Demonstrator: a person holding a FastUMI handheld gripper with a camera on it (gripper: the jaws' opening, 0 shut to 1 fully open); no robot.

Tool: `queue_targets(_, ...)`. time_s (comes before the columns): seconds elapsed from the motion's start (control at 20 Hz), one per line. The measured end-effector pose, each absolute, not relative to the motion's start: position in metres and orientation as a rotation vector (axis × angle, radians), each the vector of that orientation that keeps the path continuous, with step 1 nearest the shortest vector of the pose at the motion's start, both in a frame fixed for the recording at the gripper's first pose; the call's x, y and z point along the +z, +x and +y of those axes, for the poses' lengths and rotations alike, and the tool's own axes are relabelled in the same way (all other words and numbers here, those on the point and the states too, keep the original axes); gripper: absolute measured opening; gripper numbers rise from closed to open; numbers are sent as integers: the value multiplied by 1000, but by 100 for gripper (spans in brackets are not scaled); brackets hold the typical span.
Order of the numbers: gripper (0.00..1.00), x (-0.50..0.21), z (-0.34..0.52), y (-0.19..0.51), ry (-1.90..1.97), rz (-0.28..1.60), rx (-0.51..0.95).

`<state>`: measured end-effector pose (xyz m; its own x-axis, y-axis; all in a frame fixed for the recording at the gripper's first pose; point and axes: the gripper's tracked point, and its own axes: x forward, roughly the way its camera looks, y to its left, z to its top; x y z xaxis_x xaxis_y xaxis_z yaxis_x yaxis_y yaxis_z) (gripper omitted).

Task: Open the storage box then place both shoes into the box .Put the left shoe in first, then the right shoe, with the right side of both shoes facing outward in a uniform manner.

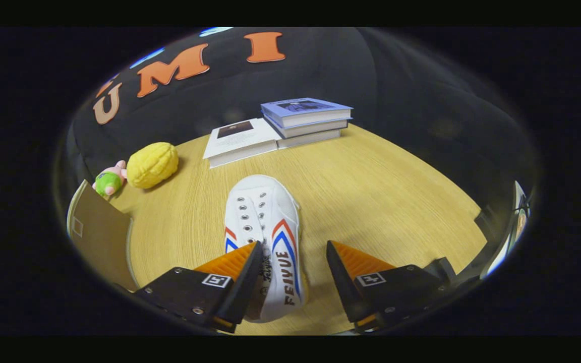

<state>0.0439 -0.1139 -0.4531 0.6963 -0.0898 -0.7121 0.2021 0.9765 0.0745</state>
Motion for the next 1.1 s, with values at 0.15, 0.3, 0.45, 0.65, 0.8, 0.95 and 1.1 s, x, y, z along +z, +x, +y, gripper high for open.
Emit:
queue_targets(0.15, 32, -460, -111, 47, 192, 794, -157)
queue_targets(0.3, 8, -453, -116, 47, 141, 790, -145)
queue_targets(0.45, 1, -442, -120, 48, 172, 798, -184)
queue_targets(0.65, 0, -416, -115, 46, 229, 772, -214)
queue_targets(0.8, 0, -390, -107, 49, 189, 722, -207)
queue_targets(0.95, 0, -361, -82, 50, 204, 674, -180)
queue_targets(1.1, 0, -334, -58, 49, 196, 639, -160)
